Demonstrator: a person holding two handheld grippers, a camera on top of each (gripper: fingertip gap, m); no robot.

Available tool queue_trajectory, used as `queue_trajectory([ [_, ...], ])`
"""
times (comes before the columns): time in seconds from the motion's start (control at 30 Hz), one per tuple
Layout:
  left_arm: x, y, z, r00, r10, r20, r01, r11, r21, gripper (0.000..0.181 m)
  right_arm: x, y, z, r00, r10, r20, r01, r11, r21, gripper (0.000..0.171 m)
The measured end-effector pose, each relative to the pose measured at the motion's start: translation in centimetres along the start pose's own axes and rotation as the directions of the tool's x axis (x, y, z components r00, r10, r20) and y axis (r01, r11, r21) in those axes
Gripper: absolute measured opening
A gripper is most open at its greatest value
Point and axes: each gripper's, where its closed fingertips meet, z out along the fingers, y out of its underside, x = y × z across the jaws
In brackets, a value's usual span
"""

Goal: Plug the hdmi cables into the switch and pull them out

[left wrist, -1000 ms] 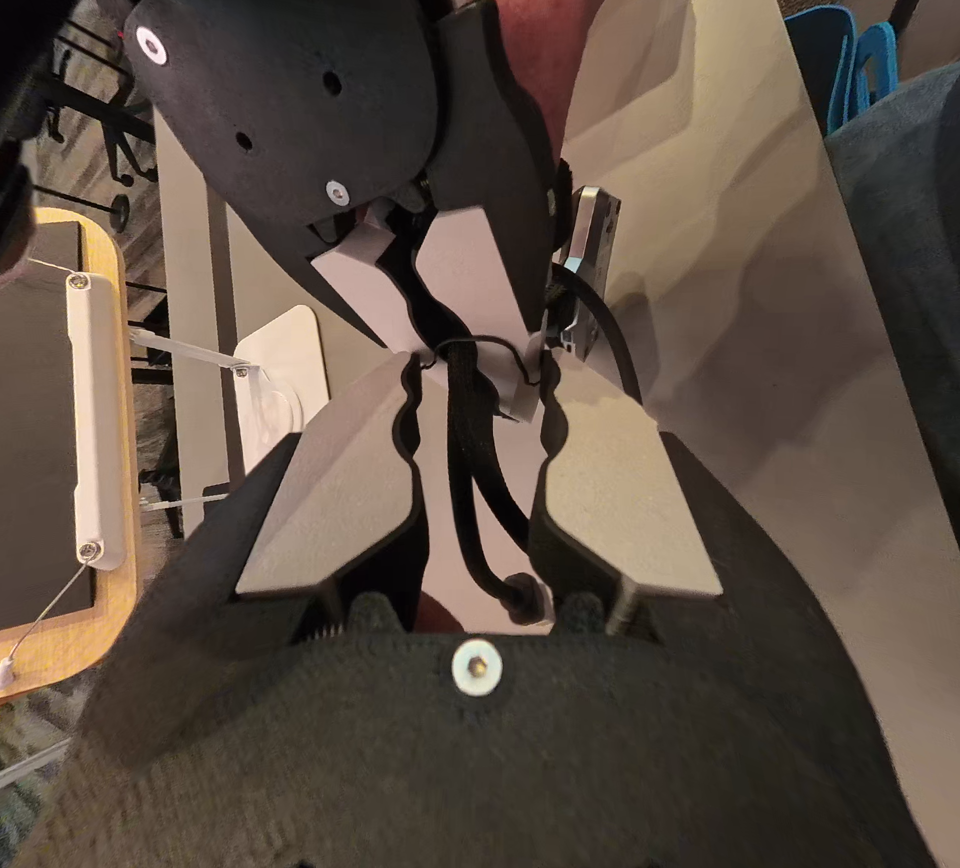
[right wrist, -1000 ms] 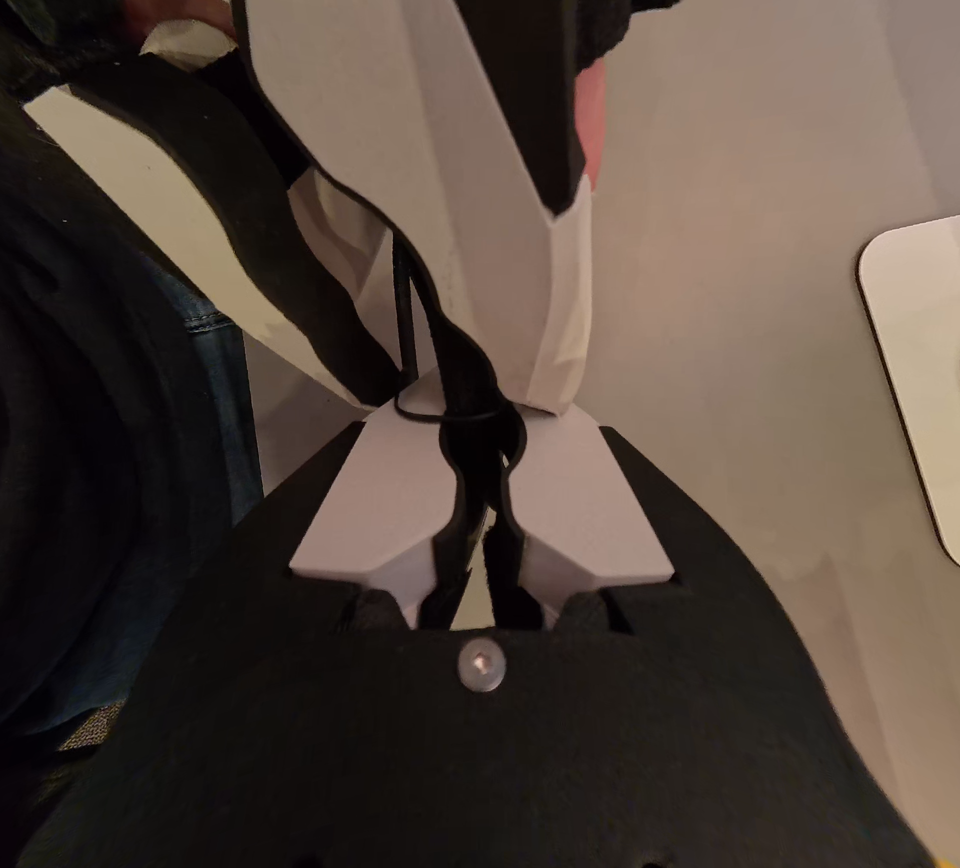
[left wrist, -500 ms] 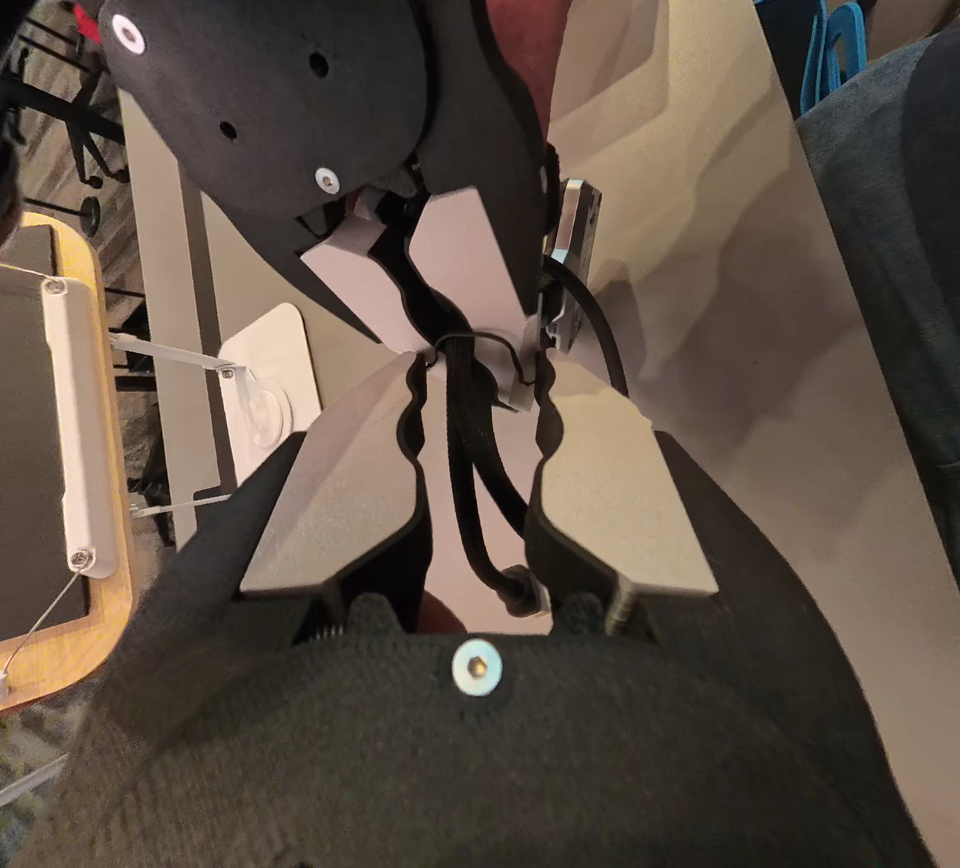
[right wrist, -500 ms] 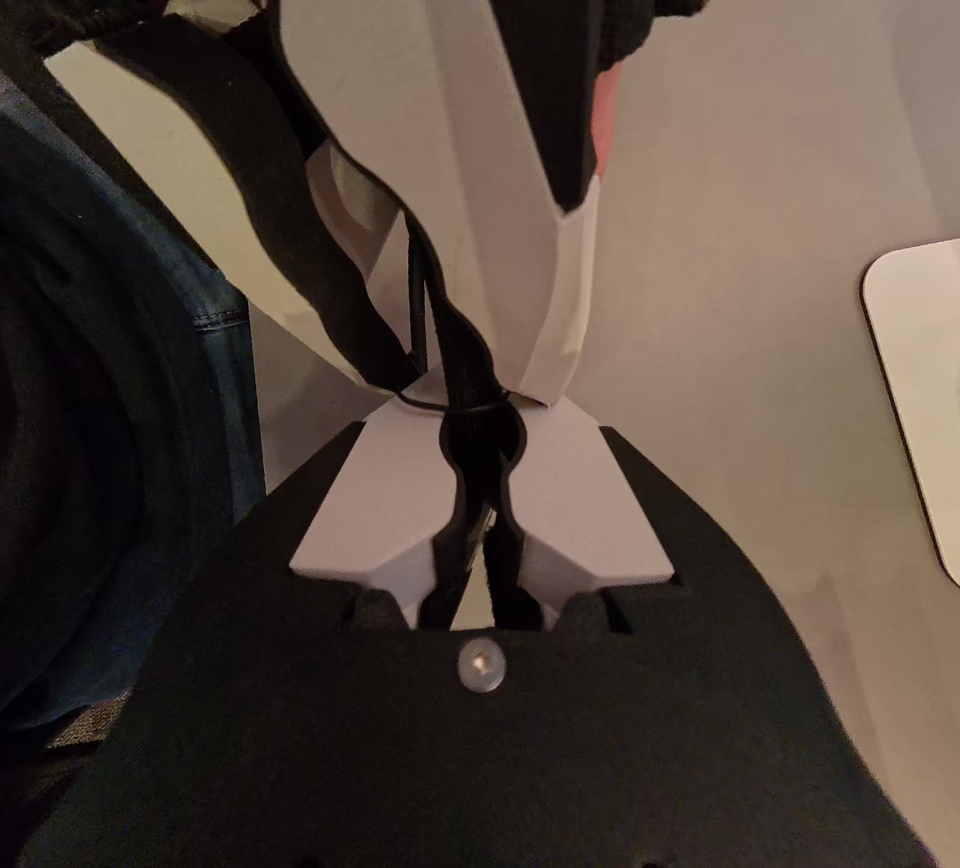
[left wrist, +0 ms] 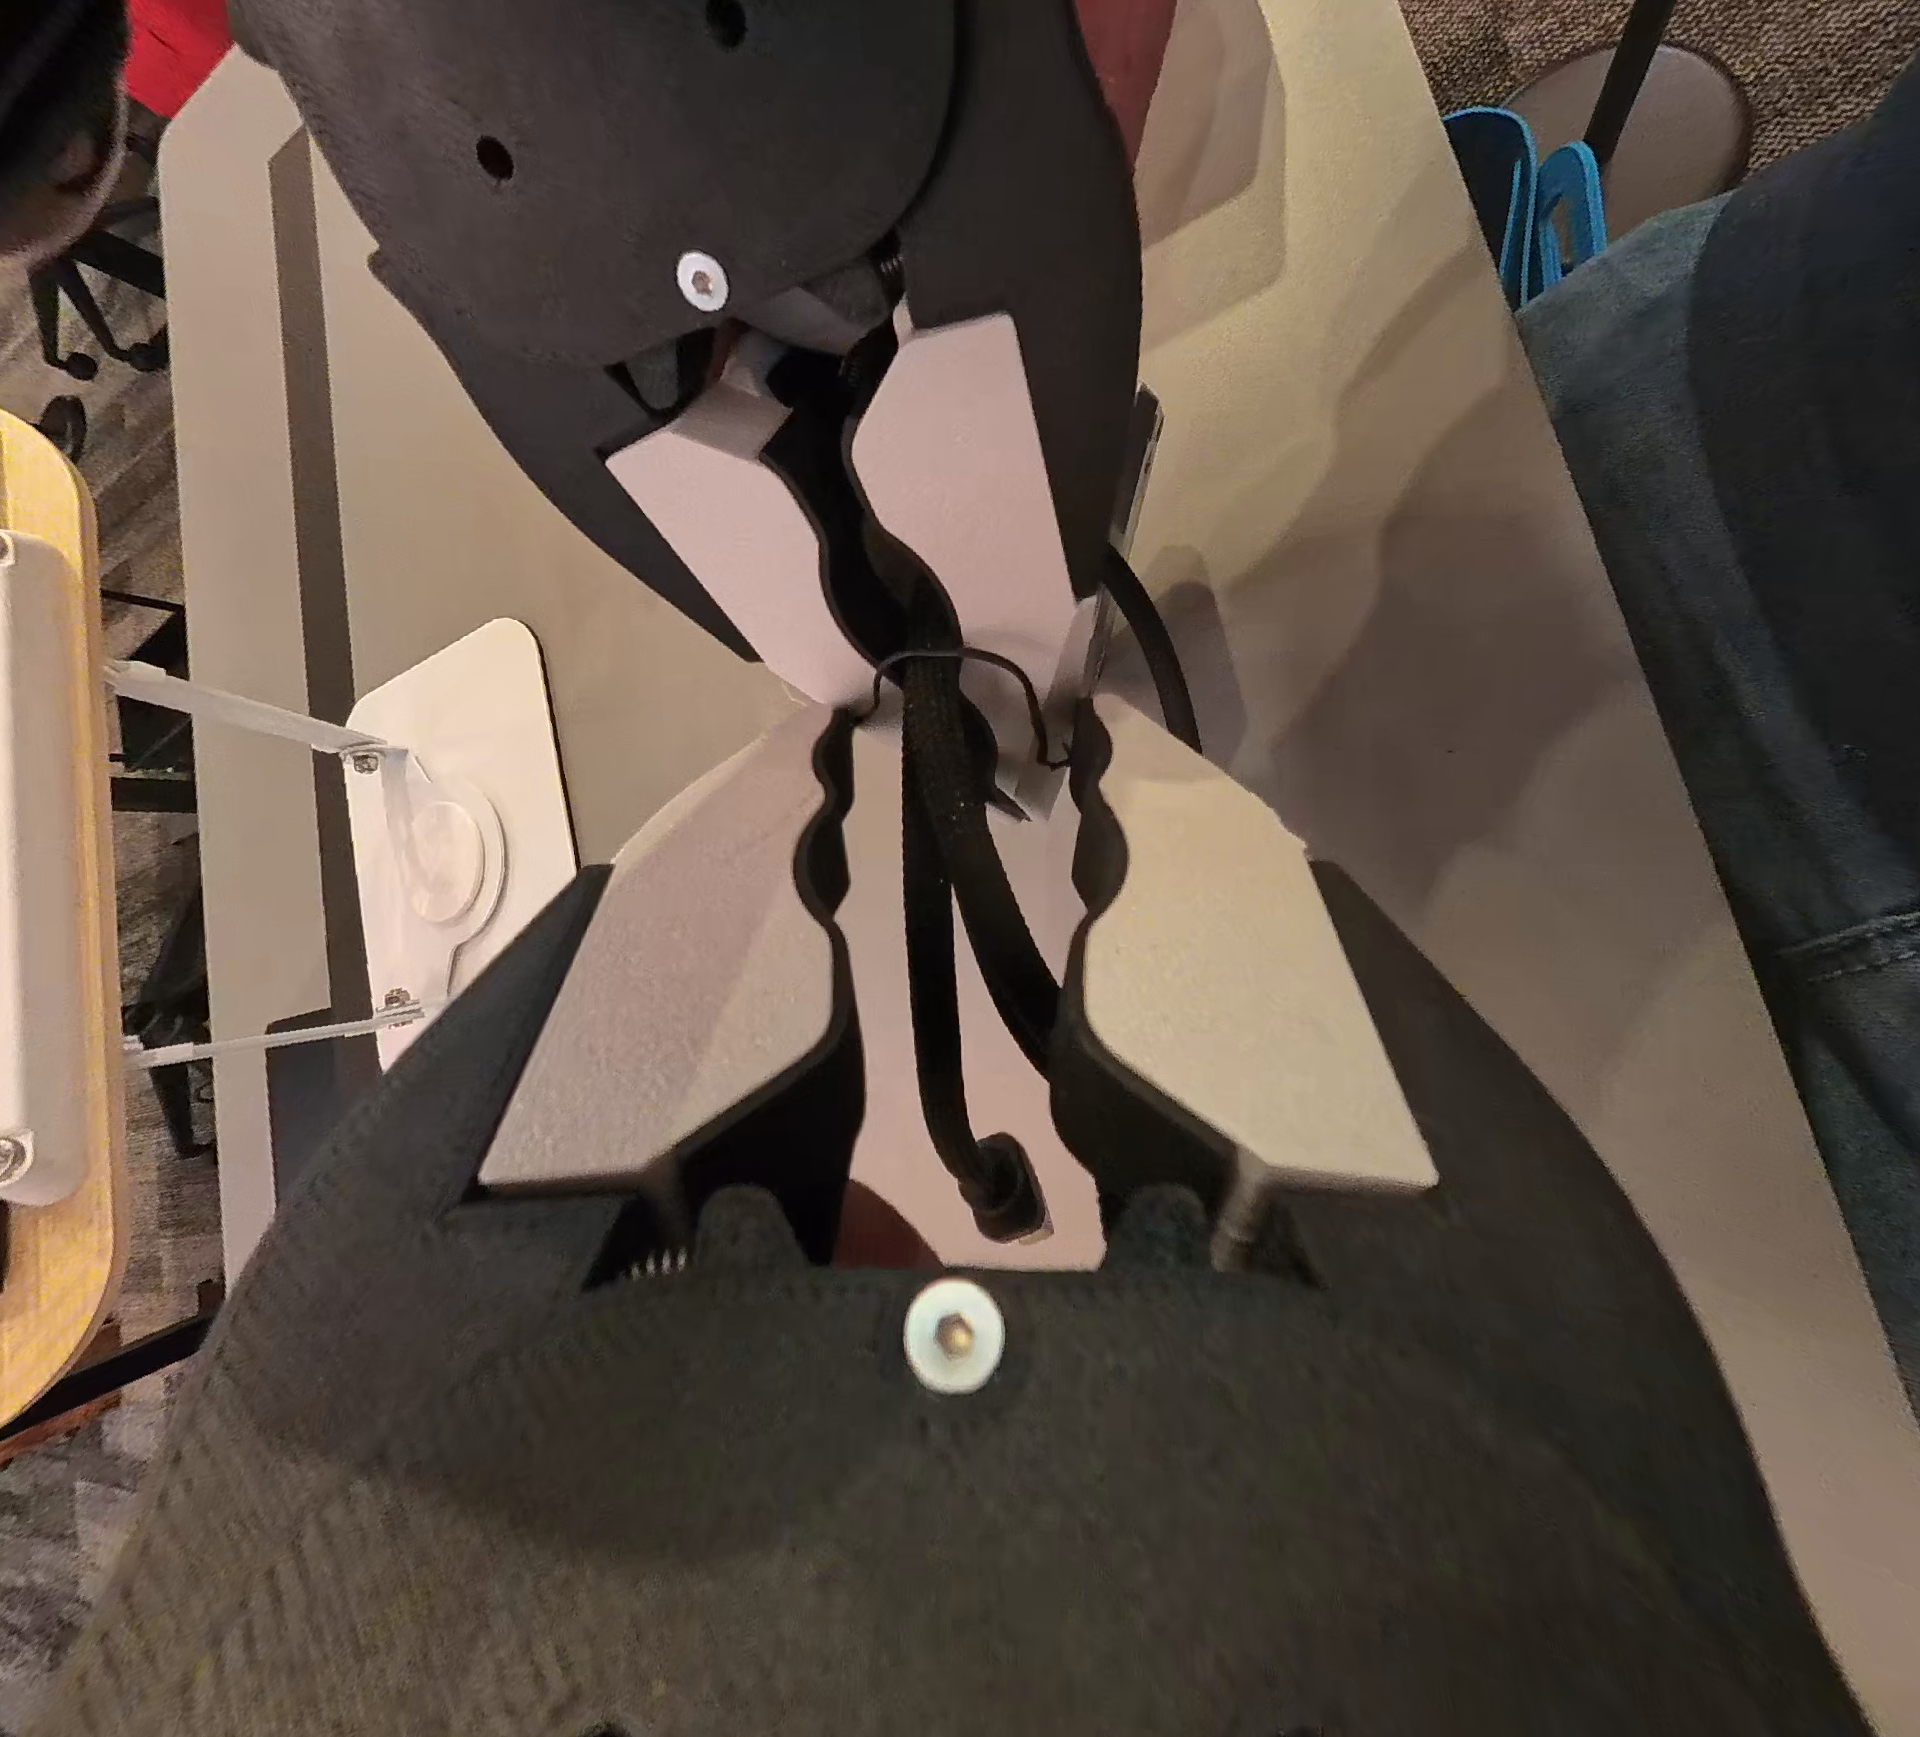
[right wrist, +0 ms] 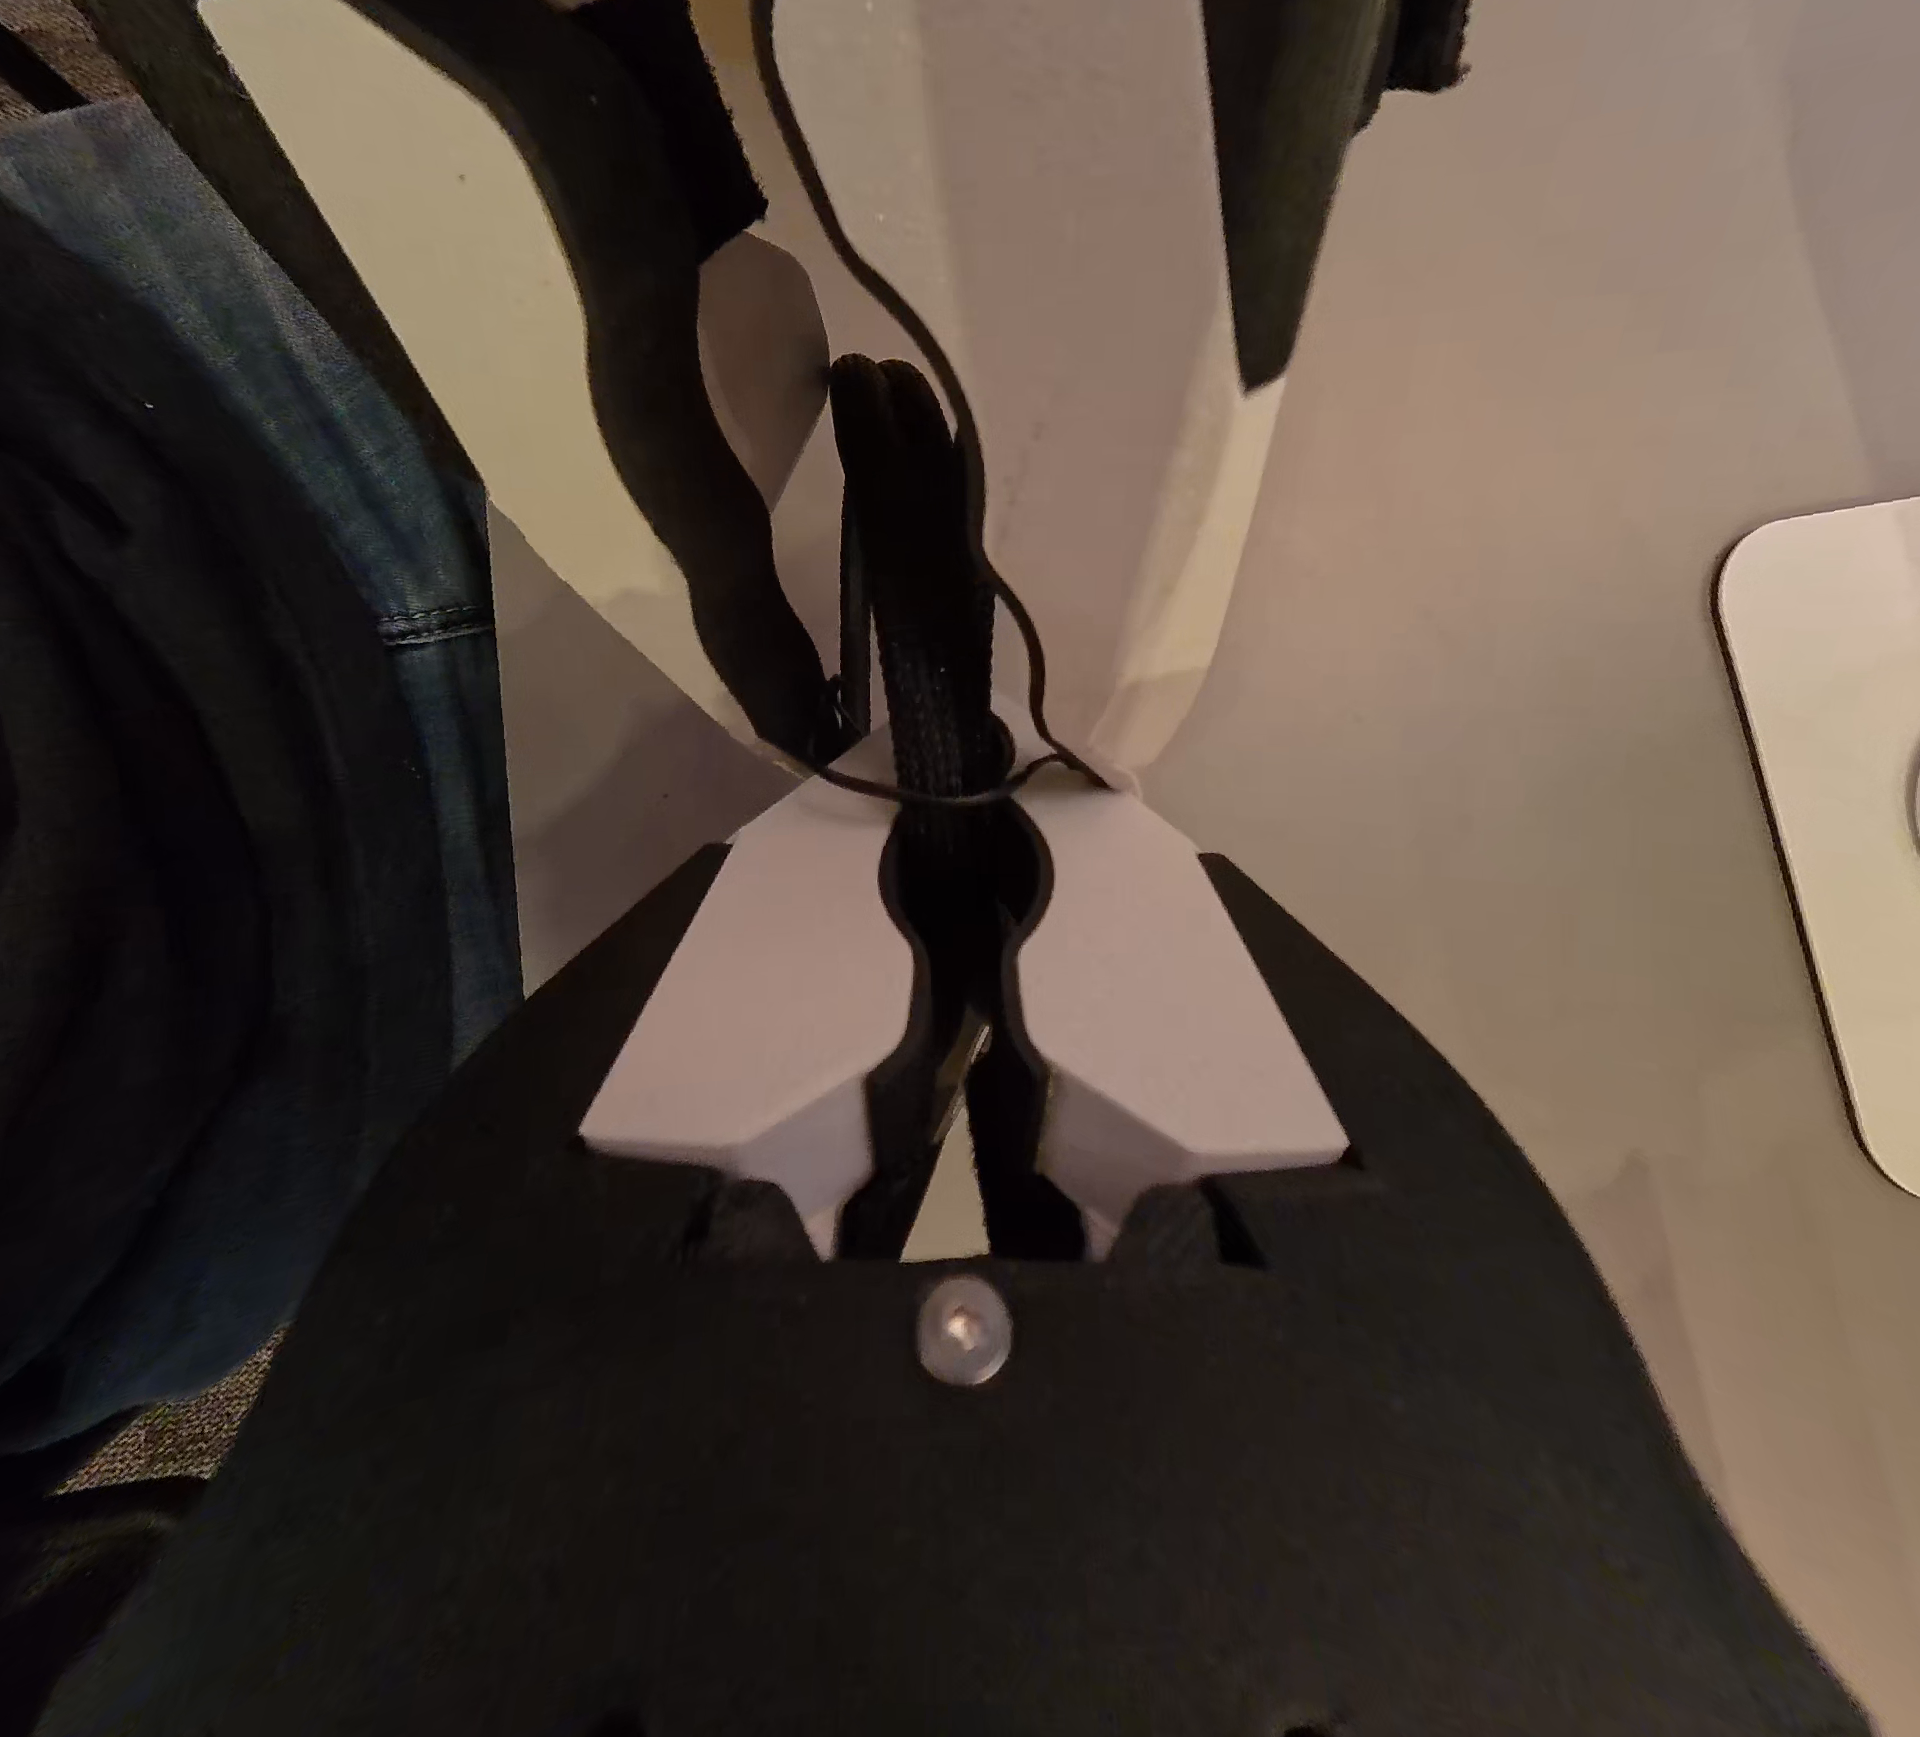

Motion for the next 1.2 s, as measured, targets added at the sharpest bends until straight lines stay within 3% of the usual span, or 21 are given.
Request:
queue_trajectory([
  [0.37,0.2,0.3,0.1,0.999,-0.038,-0.011,0.038,0.999,0.021,0.036,0.0,0.1,0.0,1.000,-0.005,-0.008,0.005,1.000,-0.008,0.000],
  [0.57,0.5,1.2,0.3,0.995,-0.087,-0.051,0.088,0.996,0.022,0.021,0.2,0.4,0.0,0.999,-0.026,-0.027,0.025,0.999,-0.029,0.000],
  [1.2,1.2,1.9,0.9,0.989,-0.078,-0.126,0.076,0.997,-0.021,0.012,-0.2,1.0,0.3,0.999,-0.051,-0.018,0.049,0.997,-0.064,0.000],
])
